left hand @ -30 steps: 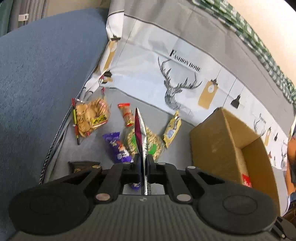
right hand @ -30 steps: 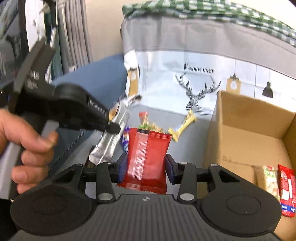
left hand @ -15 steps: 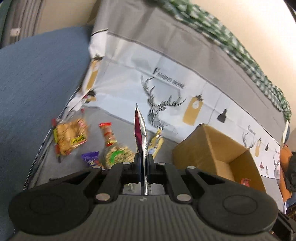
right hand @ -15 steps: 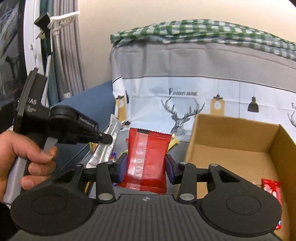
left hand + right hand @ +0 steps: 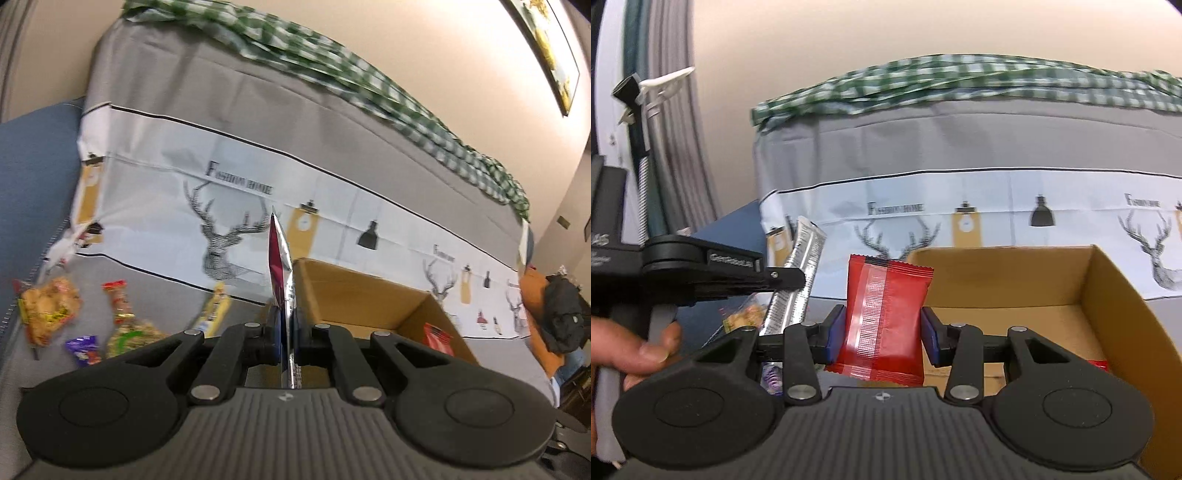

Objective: Organize snacks
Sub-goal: 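Carry both held snacks over the cardboard box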

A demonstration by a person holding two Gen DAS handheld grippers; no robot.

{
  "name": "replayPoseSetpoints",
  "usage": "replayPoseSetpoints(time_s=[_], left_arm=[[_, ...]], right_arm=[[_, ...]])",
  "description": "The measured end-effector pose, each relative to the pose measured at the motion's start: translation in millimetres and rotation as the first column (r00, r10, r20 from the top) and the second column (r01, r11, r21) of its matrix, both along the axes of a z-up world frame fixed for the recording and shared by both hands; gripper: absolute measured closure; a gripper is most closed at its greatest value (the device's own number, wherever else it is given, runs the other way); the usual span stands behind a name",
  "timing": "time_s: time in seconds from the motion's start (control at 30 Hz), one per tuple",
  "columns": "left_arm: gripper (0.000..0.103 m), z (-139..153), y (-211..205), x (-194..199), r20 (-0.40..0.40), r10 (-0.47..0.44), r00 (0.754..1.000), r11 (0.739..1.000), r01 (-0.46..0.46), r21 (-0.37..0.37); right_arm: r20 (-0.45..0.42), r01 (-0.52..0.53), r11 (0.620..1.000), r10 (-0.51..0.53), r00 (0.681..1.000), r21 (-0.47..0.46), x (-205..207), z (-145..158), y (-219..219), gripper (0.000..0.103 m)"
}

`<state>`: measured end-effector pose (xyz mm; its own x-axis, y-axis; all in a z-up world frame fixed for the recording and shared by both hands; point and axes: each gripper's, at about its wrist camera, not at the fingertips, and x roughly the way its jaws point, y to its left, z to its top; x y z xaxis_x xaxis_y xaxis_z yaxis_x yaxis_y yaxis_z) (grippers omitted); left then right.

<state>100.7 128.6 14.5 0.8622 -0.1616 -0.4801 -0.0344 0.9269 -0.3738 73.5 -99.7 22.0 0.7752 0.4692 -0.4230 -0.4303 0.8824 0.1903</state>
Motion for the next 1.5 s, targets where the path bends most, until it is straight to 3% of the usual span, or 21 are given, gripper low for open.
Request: replayPoseSetpoints(time_s=[0.3, 0.63, 1.5], left_arm=[[0.097, 9, -41, 4, 0.062, -0.081, 0.995, 0.996, 0.083, -0.023], [0.097, 4, -70, 12, 0.061, -0.164, 0.985, 0.986, 0.165, -0.011], [0.097, -4, -98, 13, 0.066, -0.278, 0.958, 0.961, 0.277, 0.025]], right_arm=[[-0.018, 0.116, 0.993, -0.116, 0.993, 0.011, 11, -5, -43, 0.059], [-0.066, 0.24, 0.971, -0.239, 0.969, 0.01, 23, -14, -82, 0.059], [-0.07, 0.337, 0.941, -0.338, 0.939, -0.022, 26, -17, -87, 0.058]])
